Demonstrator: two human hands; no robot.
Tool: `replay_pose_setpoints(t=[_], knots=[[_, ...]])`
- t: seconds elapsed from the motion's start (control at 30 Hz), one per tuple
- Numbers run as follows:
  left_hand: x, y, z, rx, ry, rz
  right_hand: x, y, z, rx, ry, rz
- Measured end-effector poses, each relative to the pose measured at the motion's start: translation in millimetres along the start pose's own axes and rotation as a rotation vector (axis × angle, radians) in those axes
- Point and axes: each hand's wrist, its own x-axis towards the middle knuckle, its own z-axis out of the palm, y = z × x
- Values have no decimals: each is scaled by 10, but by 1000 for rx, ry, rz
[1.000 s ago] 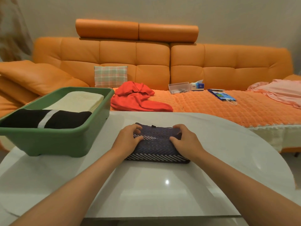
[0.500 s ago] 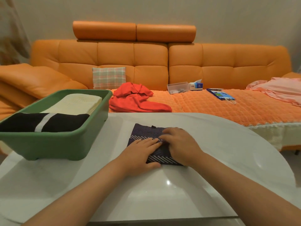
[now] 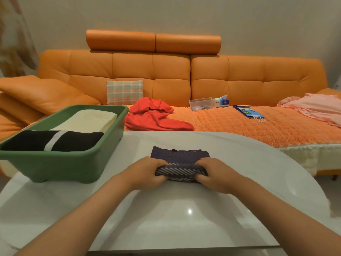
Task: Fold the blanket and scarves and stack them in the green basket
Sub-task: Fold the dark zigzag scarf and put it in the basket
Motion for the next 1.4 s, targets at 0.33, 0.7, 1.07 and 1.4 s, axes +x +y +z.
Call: replay_pose_setpoints(t=[0.33, 0.7, 1.07, 1.4], knots=[[166, -37, -74, -96, 156, -386, 282, 137, -110, -96, 167, 304], [314, 303, 168, 292, -71, -29, 531, 174, 142, -462, 325, -191], [245, 108, 282, 141, 64, 4, 228, 273, 150, -82, 106, -52], [257, 68, -7, -91, 35, -119, 195, 318, -102, 109, 51, 123]])
